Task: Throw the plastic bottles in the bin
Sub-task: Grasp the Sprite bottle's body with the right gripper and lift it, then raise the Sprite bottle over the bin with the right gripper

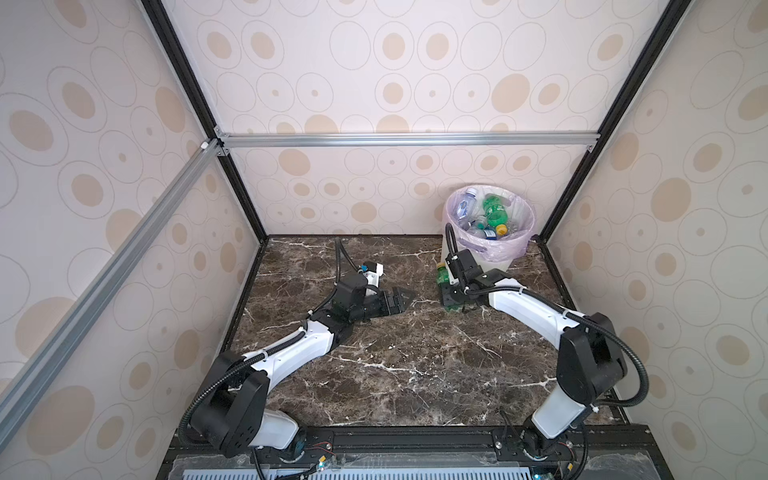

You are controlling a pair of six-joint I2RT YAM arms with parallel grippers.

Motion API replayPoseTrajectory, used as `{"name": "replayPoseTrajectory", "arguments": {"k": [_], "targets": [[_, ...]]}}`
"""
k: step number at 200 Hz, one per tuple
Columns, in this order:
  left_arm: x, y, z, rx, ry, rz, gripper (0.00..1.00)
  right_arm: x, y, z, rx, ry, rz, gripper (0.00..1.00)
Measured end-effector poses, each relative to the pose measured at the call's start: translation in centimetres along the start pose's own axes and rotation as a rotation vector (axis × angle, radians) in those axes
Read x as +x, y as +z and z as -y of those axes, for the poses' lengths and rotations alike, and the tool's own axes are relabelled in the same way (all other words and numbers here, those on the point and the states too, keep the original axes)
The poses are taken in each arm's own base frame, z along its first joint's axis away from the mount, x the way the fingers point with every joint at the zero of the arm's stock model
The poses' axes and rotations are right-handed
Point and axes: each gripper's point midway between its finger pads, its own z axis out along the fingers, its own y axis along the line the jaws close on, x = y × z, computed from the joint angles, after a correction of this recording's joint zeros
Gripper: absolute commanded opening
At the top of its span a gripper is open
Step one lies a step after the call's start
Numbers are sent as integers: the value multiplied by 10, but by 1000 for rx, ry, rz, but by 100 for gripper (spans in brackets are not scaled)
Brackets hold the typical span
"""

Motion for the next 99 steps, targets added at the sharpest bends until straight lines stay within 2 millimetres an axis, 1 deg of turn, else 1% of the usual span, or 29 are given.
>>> {"name": "replayPoseTrajectory", "arguments": {"k": [18,38,66,99], "targets": [[-9,-1,8,6,24,12,99,-21,-28,-5,-23,3,57,52],[-25,-2,27,26,76,42,99,-45,-63,-11,-49,3,130,52],[-55,-7,67,79,177,107,99,-81,-118,-17,-82,-6,246,52],[-81,-7,115,137,292,159,99,-126,-186,-17,-79,-25,394,52]]}}
